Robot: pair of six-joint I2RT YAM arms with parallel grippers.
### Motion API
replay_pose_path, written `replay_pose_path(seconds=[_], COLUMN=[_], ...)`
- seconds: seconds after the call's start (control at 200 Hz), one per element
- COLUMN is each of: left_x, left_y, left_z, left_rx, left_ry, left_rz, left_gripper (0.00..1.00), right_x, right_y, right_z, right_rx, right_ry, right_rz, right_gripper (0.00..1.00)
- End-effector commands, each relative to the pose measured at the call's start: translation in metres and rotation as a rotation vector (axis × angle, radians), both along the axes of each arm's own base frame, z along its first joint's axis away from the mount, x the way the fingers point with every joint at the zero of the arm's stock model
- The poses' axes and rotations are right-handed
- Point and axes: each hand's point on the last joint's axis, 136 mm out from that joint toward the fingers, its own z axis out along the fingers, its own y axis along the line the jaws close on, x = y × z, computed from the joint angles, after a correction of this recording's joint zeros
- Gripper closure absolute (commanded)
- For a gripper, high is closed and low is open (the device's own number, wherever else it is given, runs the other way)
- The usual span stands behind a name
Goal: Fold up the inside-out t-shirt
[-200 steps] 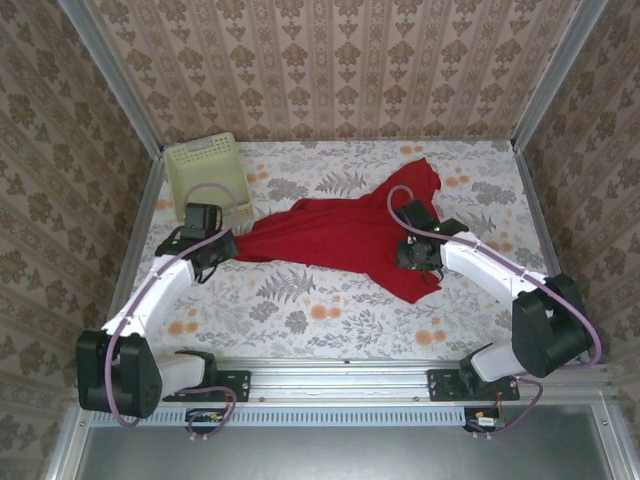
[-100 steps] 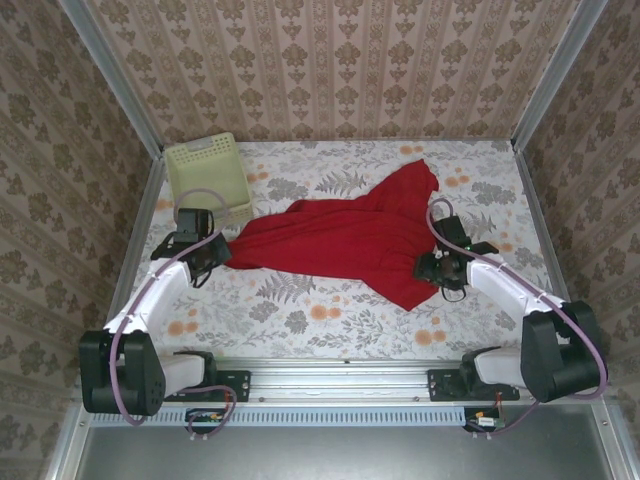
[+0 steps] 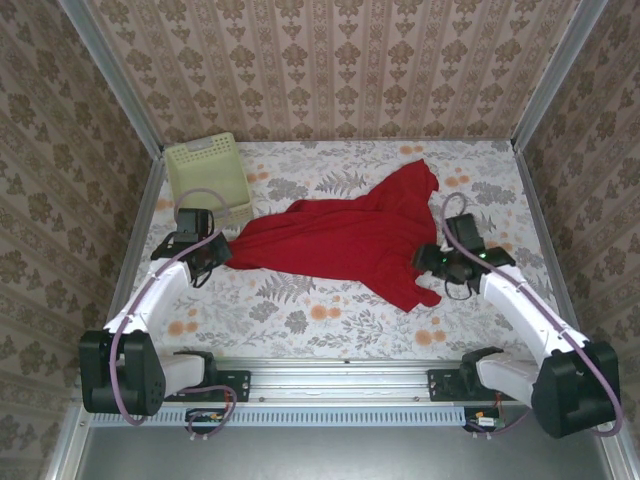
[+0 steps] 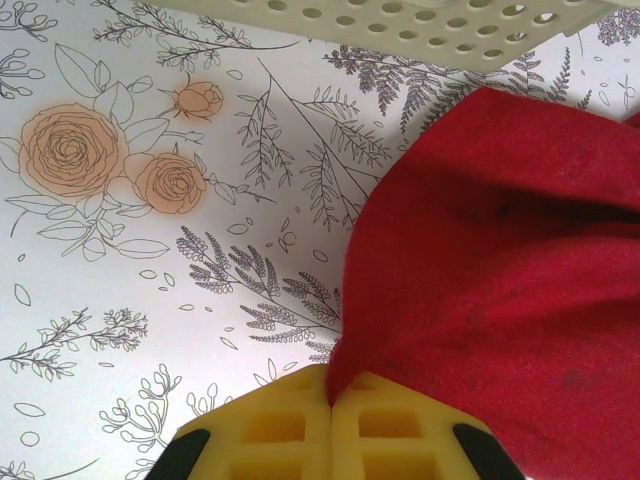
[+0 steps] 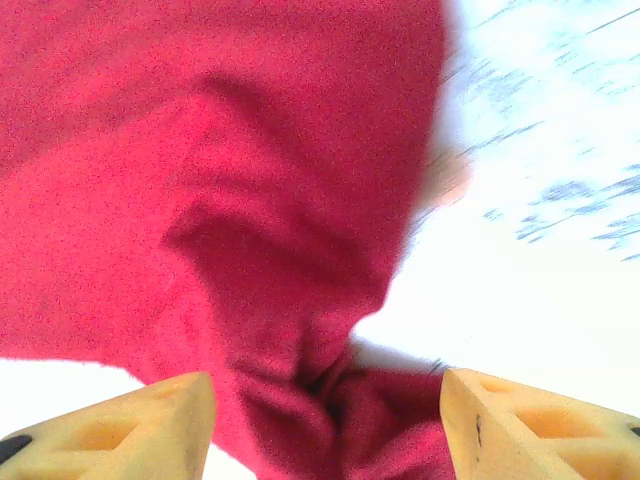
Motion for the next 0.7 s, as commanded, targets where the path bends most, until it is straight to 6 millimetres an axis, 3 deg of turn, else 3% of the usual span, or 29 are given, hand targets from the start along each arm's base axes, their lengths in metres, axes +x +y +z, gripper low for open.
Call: replay_pose_path(seconds=[0.0, 0.19, 0.355, 0.575, 0.63, 0.69], left_x=[0.0, -0.001, -0.001, -0.001, -0.001, -0.001], left_y=[-0.001, -0.001, -0.003, -0.004, -0.005, -0.004], left_z=[0.002, 0.003, 0.003, 0.003, 0.003, 0.003], left_rx=[-0.017, -0.018, -0.025, -0.033, -0.035, -0.034], left_ry=[-0.016, -0.018, -0.018, -0.019, -0.021, -0.021], left_rz=[0.005, -0.001, -0.008, -0.008, -0.009, -0.009], left_gripper=[1.0, 1.0, 1.0, 1.0, 1.0, 1.0], right_x=[0.017, 0.058, 0.086, 0.094, 0.094, 0.095], right_y=[-0.014, -0.034, -0.019, 0.003, 0.004, 0.0], right_z=[-0.004, -0.034, -0.053, -0.078, -0.082, -0.08], right_rx=[0.006, 0.06, 0.127, 0.137, 0.139, 0.118], right_ry=[0.03, 0.058, 0.095, 0.167, 0.182, 0.175], right_rz=[-0.061, -0.152, -0.095, -0.04, -0.037, -0.048], right_gripper=[0.38, 0.45, 0.53, 0.62, 0.71, 0.89])
